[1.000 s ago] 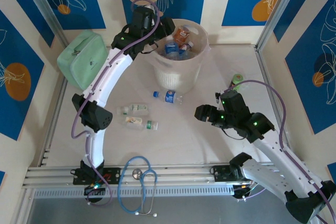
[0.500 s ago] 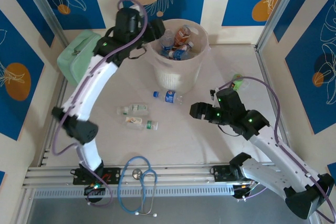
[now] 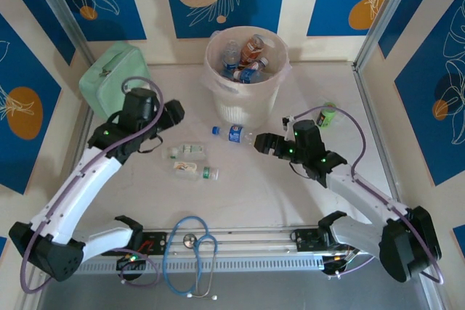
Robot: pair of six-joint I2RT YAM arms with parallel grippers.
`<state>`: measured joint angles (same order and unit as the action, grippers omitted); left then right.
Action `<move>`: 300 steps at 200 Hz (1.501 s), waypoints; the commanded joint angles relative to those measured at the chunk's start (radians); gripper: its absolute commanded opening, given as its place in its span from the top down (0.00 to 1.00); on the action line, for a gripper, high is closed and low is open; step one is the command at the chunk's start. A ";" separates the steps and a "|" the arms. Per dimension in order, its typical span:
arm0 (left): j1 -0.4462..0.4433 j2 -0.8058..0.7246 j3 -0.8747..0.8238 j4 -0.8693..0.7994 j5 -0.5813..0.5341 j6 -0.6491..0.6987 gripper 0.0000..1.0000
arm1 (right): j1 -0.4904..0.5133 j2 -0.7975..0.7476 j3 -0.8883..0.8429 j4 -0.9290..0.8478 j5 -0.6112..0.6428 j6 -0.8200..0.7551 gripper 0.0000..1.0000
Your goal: Put the plastic bottles in the bin
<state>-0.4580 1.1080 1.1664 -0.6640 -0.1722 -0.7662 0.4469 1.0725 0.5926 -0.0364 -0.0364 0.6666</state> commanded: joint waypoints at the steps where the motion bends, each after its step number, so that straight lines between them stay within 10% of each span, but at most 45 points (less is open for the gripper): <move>1: 0.015 -0.043 -0.081 -0.013 0.056 -0.077 0.26 | -0.007 0.075 -0.010 0.206 -0.122 -0.113 0.10; 151: 0.028 -0.083 -0.267 0.001 0.096 -0.161 0.27 | 0.092 0.509 0.211 0.240 0.073 -0.228 0.11; 246: 0.039 -0.067 -0.261 0.009 0.096 -0.139 0.27 | 0.293 0.480 0.217 0.137 0.091 -0.241 0.13; 300: 0.058 -0.028 -0.252 0.030 0.121 -0.133 0.26 | 0.314 0.426 0.252 0.048 0.415 -0.180 0.12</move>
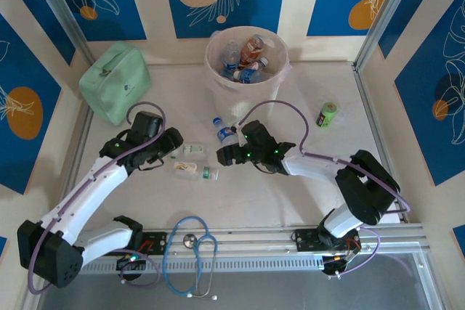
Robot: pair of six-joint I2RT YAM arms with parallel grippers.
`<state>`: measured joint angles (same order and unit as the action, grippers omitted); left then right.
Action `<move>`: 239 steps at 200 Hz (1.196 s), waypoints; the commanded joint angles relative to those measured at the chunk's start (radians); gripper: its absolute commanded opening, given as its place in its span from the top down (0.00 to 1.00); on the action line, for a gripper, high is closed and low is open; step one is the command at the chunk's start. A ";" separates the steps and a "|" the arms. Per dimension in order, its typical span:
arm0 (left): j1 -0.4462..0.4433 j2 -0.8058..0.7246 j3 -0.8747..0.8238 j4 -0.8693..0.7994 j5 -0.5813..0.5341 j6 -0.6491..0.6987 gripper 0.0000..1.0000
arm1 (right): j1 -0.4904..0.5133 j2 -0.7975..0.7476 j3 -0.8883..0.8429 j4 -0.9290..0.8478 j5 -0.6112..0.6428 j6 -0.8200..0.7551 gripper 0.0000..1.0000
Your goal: Put the plastic bottles in the bin
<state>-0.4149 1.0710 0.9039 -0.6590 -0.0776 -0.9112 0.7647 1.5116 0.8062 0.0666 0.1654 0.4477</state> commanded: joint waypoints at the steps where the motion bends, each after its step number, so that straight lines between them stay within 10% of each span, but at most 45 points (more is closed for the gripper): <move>1: 0.014 0.009 0.011 0.025 0.027 0.012 0.26 | -0.004 -0.011 0.041 -0.058 0.218 0.041 0.12; 98: 0.039 -0.021 0.007 -0.009 0.036 0.038 0.26 | 0.036 0.324 0.294 -0.175 0.336 0.060 0.06; 239: 0.060 -0.043 -0.017 -0.034 0.030 0.012 0.24 | 0.078 0.180 0.228 -0.273 0.255 0.075 0.46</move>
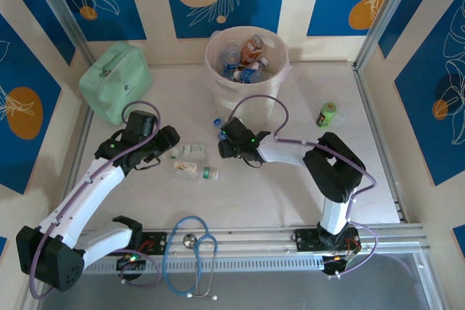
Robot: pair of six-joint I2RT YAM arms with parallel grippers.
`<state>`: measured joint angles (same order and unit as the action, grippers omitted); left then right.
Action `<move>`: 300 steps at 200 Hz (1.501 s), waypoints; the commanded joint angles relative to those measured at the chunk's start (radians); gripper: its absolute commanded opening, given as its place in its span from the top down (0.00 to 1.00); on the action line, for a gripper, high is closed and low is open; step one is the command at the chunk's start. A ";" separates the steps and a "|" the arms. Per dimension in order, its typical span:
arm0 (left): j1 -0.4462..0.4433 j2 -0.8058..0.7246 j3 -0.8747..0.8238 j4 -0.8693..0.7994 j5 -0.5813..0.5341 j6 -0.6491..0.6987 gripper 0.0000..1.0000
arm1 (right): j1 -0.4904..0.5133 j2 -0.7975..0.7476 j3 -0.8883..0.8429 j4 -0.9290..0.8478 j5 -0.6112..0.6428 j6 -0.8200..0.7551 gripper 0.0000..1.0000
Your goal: Put the plastic bottles in the bin
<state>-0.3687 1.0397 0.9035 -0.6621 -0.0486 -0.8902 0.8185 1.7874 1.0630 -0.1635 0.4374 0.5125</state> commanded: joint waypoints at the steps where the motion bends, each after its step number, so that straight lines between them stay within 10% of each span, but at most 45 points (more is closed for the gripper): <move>1: 0.014 -0.013 -0.018 -0.032 -0.001 -0.009 0.24 | 0.026 -0.100 -0.031 -0.045 -0.018 0.011 0.46; 117: 0.025 0.000 -0.010 -0.052 -0.091 0.025 0.19 | 0.161 -0.640 0.125 -0.383 0.009 0.015 0.47; 223: 0.025 0.048 0.015 -0.039 -0.047 0.063 0.20 | -0.299 -0.341 0.676 -0.491 -0.147 0.028 0.45; 300: 0.025 0.051 0.000 -0.046 -0.054 0.071 0.20 | -0.414 -0.114 0.845 -0.522 -0.187 0.029 0.42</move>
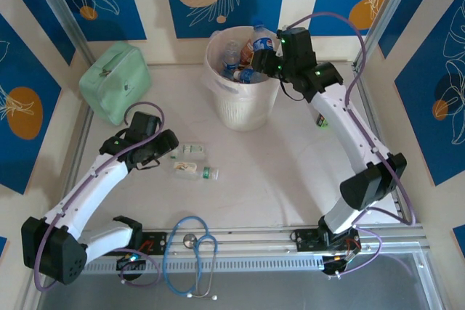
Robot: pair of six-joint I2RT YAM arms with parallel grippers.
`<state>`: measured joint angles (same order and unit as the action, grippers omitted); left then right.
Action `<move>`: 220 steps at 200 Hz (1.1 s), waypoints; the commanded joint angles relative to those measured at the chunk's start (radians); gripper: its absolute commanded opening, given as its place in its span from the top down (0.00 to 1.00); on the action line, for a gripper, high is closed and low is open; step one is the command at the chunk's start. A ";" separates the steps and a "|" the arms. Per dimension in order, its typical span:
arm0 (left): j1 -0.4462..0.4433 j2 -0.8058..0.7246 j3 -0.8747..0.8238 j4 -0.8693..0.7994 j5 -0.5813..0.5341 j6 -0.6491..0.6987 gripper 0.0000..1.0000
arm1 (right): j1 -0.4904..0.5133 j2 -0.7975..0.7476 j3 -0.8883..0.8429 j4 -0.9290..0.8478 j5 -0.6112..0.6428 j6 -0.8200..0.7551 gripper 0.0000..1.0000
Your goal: Put the plastic bottles in the bin
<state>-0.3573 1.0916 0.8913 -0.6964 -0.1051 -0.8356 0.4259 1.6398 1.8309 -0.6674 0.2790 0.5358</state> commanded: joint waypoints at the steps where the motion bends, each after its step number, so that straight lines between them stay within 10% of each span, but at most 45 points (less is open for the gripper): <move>1: 0.013 0.000 0.012 -0.011 0.002 0.016 0.20 | -0.022 0.037 0.080 -0.020 -0.028 0.006 0.42; 69: 0.014 0.012 0.011 -0.006 0.008 0.020 0.15 | -0.044 0.043 0.108 -0.043 -0.010 0.010 0.14; 125: 0.020 0.007 0.002 -0.017 0.002 0.018 0.15 | -0.010 -0.082 0.053 -0.040 0.027 -0.006 0.12; 220: 0.130 0.021 -0.086 0.082 0.140 -0.134 0.18 | 0.356 -0.526 -0.439 0.044 0.020 -0.060 0.15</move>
<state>-0.2493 1.0859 0.8192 -0.6731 -0.0319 -0.9089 0.7021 1.1748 1.5066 -0.6598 0.3111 0.4881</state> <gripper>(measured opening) 0.820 0.860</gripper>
